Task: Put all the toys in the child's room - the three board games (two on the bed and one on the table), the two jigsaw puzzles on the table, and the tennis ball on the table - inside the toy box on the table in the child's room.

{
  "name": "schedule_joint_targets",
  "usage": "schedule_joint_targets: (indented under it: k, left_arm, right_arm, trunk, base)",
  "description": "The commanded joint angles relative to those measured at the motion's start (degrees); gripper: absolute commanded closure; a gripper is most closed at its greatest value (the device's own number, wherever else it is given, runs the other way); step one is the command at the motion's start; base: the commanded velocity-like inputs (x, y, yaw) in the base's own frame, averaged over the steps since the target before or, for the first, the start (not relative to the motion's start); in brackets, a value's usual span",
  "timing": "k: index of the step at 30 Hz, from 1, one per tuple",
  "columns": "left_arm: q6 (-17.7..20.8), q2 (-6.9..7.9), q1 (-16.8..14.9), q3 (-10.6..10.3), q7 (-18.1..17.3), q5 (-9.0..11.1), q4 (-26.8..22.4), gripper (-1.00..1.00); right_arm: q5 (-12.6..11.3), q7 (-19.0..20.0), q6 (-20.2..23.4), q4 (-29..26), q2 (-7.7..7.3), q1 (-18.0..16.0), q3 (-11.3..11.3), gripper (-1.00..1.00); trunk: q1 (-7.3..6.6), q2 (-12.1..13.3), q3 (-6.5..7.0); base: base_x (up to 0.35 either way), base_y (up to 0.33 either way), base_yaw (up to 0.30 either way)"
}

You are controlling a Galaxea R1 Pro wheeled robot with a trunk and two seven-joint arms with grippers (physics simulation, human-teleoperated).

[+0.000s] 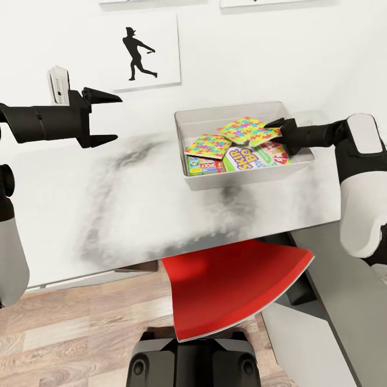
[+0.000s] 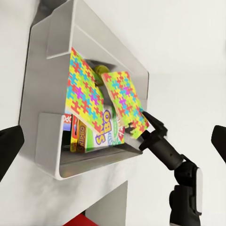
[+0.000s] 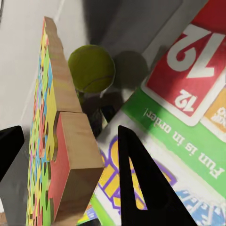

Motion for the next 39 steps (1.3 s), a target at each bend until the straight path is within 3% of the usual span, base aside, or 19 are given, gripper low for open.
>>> schedule_joint_targets:
  k: [1,39]
  left_arm:
    - [0.11,0.02,-0.07,0.0,0.52,0.46,0.0,-1.0]
    - [0.1,-0.03,-1.05,0.09,0.52,0.46,0.0,-1.0]
  right_arm:
    - [-0.46,-0.67,0.15,-0.02,0.25,-0.06,-0.1,1.0]
    - [0.22,-0.79,0.08,0.06,4.19,0.1,0.37,1.0]
  trunk:
    - [0.03,-0.09,-0.07]
    - [0.03,-0.09,-0.07]
  base:
    - [0.0,0.0,0.0]
    - [0.0,0.0,0.0]
